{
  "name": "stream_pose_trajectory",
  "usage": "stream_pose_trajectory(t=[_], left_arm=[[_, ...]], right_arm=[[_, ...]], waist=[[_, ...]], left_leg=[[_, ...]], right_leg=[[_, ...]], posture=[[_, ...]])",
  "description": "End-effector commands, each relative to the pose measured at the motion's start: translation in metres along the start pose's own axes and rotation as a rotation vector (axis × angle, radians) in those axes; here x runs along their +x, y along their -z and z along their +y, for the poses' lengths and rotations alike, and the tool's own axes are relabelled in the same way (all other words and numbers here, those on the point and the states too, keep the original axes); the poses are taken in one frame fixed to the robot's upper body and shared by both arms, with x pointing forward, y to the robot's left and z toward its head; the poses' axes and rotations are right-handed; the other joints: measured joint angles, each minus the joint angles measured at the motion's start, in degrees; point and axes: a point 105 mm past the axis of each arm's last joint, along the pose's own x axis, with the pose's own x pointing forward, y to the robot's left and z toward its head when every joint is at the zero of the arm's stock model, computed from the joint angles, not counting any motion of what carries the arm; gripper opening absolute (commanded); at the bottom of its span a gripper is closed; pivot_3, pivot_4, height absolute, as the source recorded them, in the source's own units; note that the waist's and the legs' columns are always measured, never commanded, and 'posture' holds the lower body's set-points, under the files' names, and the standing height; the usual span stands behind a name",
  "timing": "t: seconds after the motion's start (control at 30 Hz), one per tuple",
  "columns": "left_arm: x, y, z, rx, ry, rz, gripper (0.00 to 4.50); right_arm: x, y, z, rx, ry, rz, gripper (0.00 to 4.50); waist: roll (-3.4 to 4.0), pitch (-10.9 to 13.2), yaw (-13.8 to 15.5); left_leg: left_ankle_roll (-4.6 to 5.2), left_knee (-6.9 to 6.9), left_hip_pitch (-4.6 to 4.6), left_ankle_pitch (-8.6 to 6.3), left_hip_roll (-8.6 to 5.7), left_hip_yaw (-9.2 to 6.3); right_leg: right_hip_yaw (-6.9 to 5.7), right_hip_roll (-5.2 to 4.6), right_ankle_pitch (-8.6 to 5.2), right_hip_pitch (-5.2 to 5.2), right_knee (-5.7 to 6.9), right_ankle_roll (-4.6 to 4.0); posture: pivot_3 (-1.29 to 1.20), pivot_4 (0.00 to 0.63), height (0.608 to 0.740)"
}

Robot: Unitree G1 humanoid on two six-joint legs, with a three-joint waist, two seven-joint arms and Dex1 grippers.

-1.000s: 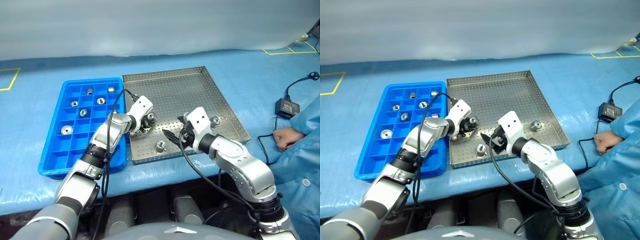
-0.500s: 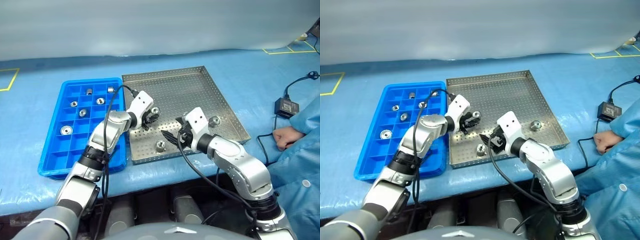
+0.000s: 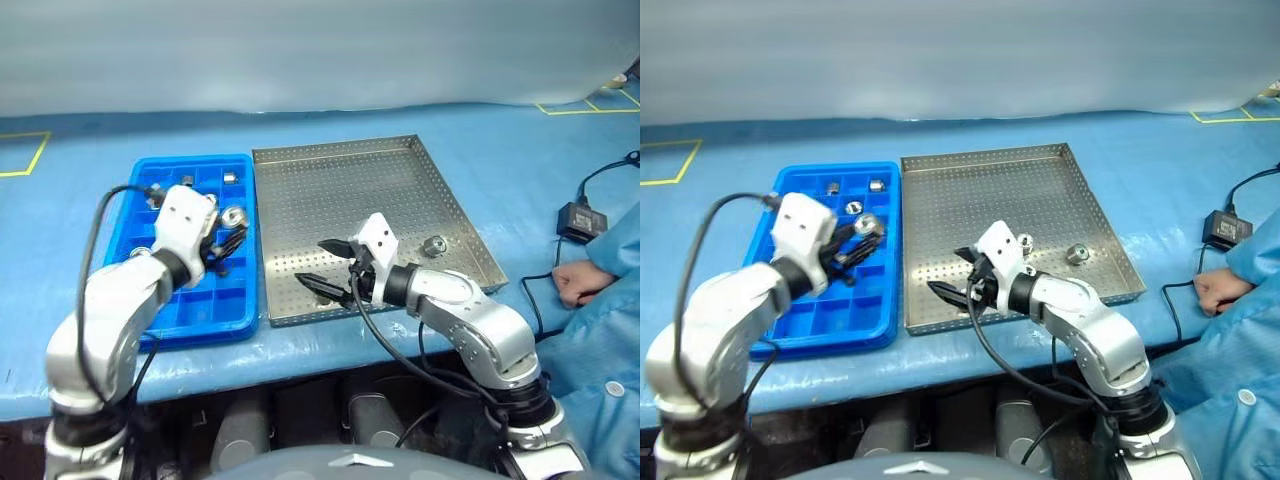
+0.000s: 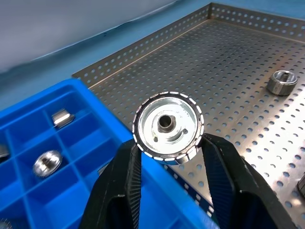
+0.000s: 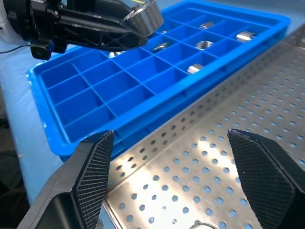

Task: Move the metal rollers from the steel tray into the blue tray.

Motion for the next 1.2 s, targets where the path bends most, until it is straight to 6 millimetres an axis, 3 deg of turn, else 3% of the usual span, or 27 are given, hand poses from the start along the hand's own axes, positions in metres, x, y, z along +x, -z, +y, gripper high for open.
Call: stream_pose_trajectory(t=[0.03, 0.27, 0.5, 0.63, 0.73, 0.9, 1.07, 1.2], left_arm=[[-0.025, 0.001, 0.012, 0.011, -0.148, -0.007, 1.60], [-0.041, 0.049, 0.039, -0.167, -0.425, 0.137, 1.60], [-0.044, 0.065, 0.046, -0.201, -0.473, 0.197, 1.60], [-0.033, 0.075, 0.044, -0.220, -0.440, 0.229, 2.95], [-0.022, 0.055, 0.042, -0.252, -0.400, 0.112, 3.90], [-0.010, 0.018, 0.032, -0.251, -0.268, -0.080, 3.90], [0.016, -0.034, -0.024, -0.189, 0.126, -0.269, 3.90], [0.039, -0.042, -0.074, -0.109, 0.429, -0.232, 3.90]], right_arm=[[0.011, -0.010, 0.011, -0.052, -0.092, -0.009, 4.04], [0.029, -0.008, 0.011, -0.085, -0.136, 0.030, 4.04], [0.031, -0.009, 0.010, -0.082, -0.131, 0.025, 4.04], [0.029, -0.010, 0.007, -0.079, -0.103, 0.022, 4.04], [0.027, -0.009, 0.007, -0.078, -0.089, 0.018, 4.04], [0.022, -0.009, 0.004, -0.086, -0.052, 0.018, 4.04], [0.003, -0.006, -0.015, -0.169, 0.102, 0.065, 4.04], [-0.019, -0.001, -0.032, -0.242, 0.244, 0.148, 4.04]], waist=[[-0.02, 0.0, 1.6], [-0.04, 0.0, 6.3], [-0.04, 0.0, 7.9], [0.02, 0.0, 7.9], [0.01, 0.0, 7.8], [0.00, 0.0, 7.5], [0.00, 0.0, 7.1], [0.01, 0.0, 6.3]], left_leg=[[0.00, 0.01, 0.00, 0.00, -0.02, -0.02], [0.00, 0.03, -0.01, 0.01, -0.12, -0.17], [-0.13, -0.04, -0.25, -0.09, -0.32, -0.25], [-0.16, -0.07, -0.22, -0.11, -0.31, -0.27], [-0.18, -0.07, -0.22, -0.12, -0.30, -0.27], [-0.17, -0.09, -0.40, -0.12, -0.33, -0.33], [0.21, -0.03, -0.84, 0.06, -0.42, -0.44], [0.29, -0.03, -0.86, 0.07, -0.64, -0.43]], right_leg=[[-0.03, 0.00, 0.00, 0.02, 0.00, 0.00], [-0.34, -0.29, -0.01, -0.13, -0.15, 0.00], [-0.67, -0.66, 0.00, -0.29, -0.20, 0.01], [-0.72, -0.68, -0.01, -0.27, -0.21, 0.01], [-0.78, -0.72, -0.01, -0.28, -0.20, 0.02], [-0.92, -0.79, 0.00, -0.30, -0.39, 0.01], [-1.04, -0.83, 0.18, -0.31, -0.51, -0.26], [-1.07, -0.83, 0.17, -0.25, -0.63, -0.20]], posture=[[0.23, 0.150, 0.740], [0.32, 0.150, 0.740], [0.31, 0.150, 0.740], [0.27, 0.150, 0.740], [0.25, 0.150, 0.740], [0.20, 0.150, 0.740], [0.14, 0.150, 0.740], [0.08, 0.150, 0.740]])
